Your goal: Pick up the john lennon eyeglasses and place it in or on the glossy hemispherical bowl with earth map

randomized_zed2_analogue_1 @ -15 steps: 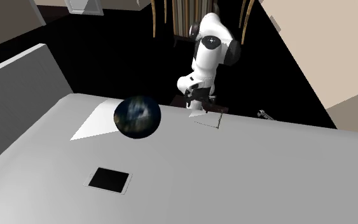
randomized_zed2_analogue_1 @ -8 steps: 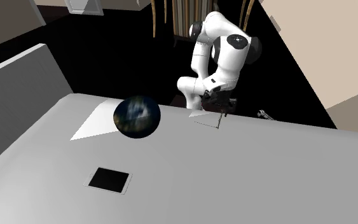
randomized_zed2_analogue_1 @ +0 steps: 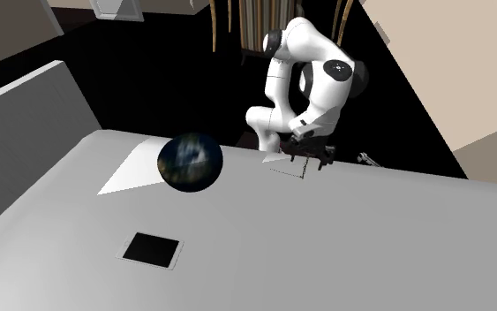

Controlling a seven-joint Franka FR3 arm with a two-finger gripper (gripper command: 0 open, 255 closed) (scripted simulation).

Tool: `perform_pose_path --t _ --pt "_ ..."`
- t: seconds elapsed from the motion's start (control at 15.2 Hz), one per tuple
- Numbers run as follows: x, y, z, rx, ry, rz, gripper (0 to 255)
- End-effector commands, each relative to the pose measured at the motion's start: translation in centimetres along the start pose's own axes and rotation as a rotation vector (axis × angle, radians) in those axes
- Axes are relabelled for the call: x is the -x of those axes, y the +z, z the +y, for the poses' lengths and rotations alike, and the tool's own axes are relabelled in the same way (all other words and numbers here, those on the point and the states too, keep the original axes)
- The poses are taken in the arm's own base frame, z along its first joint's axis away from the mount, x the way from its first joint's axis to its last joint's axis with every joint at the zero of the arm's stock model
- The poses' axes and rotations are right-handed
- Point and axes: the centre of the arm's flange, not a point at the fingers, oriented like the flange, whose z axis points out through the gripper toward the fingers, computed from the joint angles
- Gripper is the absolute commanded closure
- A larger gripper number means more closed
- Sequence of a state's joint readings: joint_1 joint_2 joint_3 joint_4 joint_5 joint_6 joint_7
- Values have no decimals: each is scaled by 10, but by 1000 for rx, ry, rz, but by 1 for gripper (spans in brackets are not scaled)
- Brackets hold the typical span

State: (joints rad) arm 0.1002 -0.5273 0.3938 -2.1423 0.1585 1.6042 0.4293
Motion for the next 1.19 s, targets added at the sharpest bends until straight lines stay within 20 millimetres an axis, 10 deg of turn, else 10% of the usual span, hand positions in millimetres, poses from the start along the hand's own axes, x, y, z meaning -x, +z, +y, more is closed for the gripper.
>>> perform_pose_path --t 0.0,0.53,0.59,1.12 --pt "0 13 -1 0 0 0 0" --pt "0 13 -1 0 0 0 0" --pt "0 13 -1 0 0 0 255" --pt "0 13 -1 0 0 0 255"
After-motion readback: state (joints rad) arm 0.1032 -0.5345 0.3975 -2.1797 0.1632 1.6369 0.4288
